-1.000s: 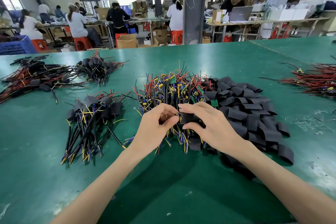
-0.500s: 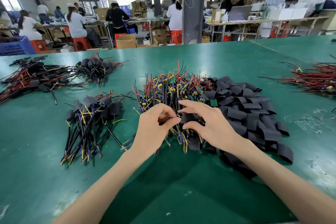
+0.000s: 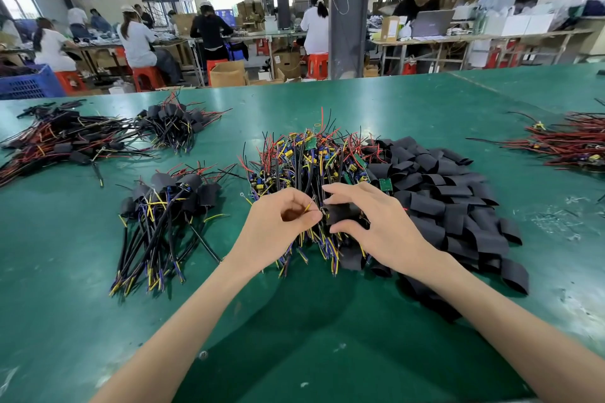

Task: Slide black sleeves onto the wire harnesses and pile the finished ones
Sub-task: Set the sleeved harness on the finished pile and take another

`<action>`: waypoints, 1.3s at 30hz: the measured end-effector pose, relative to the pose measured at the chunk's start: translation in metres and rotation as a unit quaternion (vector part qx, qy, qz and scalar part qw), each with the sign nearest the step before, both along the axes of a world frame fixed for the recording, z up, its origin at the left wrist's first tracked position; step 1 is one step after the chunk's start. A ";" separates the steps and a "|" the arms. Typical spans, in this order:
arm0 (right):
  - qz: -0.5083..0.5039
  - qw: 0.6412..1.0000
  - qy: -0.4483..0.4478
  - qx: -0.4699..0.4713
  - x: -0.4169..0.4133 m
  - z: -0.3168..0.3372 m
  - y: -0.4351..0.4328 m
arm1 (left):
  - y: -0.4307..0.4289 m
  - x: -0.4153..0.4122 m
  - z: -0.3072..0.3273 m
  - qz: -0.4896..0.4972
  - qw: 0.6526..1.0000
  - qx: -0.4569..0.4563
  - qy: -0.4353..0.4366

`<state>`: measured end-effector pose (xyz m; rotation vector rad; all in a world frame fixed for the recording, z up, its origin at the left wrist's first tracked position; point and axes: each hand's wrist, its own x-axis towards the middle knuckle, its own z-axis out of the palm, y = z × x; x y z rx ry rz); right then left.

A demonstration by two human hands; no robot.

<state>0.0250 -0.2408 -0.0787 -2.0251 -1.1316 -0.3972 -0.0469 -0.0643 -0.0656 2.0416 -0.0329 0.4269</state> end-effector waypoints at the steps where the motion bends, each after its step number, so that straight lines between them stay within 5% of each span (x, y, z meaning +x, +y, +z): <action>1: 0.001 1.000 0.002 0.000 0.000 0.000 0.000 | -0.001 0.000 0.000 0.006 1.000 0.005 -0.007; 13: 0.011 1.000 0.020 -0.003 0.004 0.001 0.000 | -0.013 -0.008 0.003 0.032 0.994 0.040 -0.095; 30: 0.008 1.000 -0.005 0.009 -0.001 0.002 0.001 | -0.014 -0.007 0.002 0.049 0.995 0.047 -0.078; 39: 0.011 0.997 -0.070 0.016 0.001 0.001 0.001 | -0.007 -0.006 0.007 0.066 0.979 0.138 -0.135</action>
